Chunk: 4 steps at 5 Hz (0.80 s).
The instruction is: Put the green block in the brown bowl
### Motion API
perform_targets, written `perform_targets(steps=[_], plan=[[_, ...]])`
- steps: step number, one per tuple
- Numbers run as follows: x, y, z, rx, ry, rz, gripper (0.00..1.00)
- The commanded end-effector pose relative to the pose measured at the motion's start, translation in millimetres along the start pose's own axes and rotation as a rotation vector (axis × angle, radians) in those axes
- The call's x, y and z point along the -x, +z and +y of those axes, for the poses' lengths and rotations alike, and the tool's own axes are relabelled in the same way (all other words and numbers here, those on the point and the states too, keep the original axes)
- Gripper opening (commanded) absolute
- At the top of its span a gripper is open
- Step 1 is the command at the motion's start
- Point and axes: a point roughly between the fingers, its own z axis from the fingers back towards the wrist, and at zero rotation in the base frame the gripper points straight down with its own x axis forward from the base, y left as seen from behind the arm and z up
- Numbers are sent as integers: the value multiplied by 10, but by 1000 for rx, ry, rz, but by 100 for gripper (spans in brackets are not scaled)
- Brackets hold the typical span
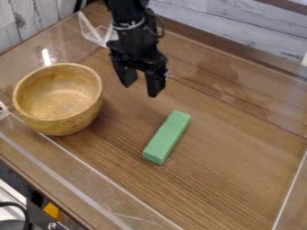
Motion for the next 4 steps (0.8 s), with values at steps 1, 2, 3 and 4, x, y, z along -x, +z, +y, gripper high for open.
perform_targets(steps=[1, 2, 3, 4], plan=[[-10, 243, -3, -19, 29, -52, 100], [54, 126, 21, -16, 39, -43, 100], [117, 13, 30, -12, 46, -36, 100], [199, -11, -51, -9, 62, -32, 100]])
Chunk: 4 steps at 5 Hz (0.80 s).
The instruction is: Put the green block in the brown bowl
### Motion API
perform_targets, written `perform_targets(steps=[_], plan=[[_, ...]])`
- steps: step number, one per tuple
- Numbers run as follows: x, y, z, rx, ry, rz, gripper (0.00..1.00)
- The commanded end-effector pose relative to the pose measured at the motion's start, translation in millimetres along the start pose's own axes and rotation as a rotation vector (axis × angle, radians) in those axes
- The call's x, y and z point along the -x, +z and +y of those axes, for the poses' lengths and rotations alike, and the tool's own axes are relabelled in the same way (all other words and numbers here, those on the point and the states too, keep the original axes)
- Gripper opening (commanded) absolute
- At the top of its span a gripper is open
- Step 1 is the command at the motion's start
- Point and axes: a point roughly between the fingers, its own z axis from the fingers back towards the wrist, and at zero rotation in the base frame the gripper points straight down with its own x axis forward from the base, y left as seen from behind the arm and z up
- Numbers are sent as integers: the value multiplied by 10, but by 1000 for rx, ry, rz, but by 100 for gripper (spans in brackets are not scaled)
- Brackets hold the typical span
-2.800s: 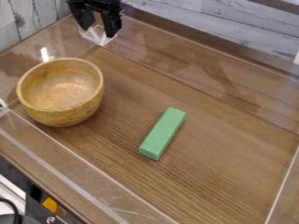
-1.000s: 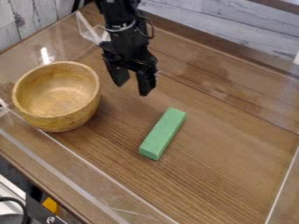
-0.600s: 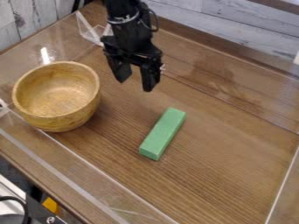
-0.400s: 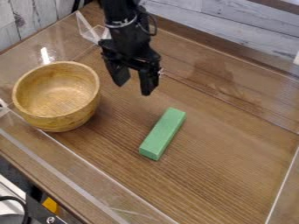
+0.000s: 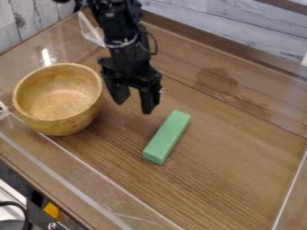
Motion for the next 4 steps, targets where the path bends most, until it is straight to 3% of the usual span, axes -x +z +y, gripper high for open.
perform_targets(steps=[1, 2, 4], plan=[[32, 120, -163, -11, 1, -55, 100], [106, 91, -224, -8, 21, -54, 100], [107, 4, -425, -5, 16, -51, 100]])
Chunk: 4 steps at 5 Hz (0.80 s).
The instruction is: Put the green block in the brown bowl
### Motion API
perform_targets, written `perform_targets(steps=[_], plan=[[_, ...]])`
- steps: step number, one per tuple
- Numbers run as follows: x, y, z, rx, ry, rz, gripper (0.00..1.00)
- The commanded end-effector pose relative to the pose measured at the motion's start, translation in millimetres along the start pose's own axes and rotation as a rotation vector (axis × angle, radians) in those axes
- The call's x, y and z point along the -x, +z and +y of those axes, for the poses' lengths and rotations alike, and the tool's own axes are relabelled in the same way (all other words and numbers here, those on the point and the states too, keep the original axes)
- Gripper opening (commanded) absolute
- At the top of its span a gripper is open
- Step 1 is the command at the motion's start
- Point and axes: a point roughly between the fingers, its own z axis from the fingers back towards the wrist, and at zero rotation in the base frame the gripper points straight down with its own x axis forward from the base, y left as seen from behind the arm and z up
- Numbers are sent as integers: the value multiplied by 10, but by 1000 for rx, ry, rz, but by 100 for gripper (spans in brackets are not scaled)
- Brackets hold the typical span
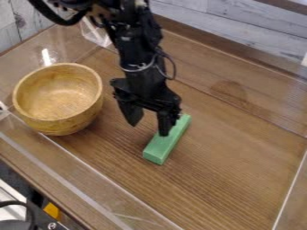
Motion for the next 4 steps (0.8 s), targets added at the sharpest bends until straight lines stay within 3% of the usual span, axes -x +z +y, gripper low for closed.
perform_targets(steps=[1, 2, 3, 4], plan=[[-99, -42, -54, -10, 37, -48, 100], [-140, -185, -96, -20, 74, -53, 100], [-139, -209, -139, -26, 115, -55, 0], [-136, -212, -184, -29, 156, -54, 0]])
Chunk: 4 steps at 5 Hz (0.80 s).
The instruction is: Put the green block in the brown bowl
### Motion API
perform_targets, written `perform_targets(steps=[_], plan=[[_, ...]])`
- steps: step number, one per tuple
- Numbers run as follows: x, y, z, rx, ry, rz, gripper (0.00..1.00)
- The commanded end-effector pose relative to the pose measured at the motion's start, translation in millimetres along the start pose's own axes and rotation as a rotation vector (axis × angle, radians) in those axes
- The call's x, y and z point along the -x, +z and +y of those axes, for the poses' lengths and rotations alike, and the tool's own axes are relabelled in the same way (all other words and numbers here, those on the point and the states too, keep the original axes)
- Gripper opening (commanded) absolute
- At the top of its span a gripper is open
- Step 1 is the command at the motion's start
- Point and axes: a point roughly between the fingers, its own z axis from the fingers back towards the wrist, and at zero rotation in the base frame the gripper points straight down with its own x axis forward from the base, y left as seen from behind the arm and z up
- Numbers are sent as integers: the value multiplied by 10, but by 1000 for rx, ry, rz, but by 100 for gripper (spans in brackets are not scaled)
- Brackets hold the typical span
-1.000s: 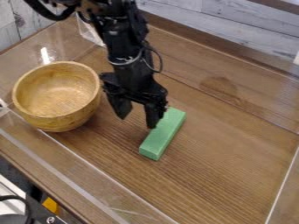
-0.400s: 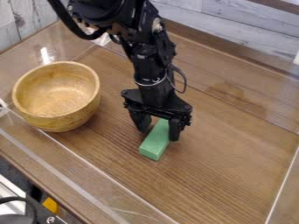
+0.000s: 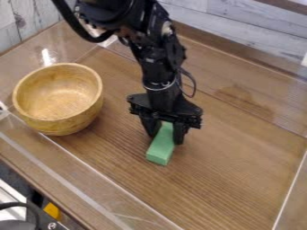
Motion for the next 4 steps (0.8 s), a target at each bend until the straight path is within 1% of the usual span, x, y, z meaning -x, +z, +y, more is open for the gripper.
perform_targets(steps=[1, 2, 4], plan=[[10, 131, -65, 4, -23, -9, 0], [48, 221, -101, 5, -38, 0, 0], [20, 175, -96, 4, -26, 7, 0]])
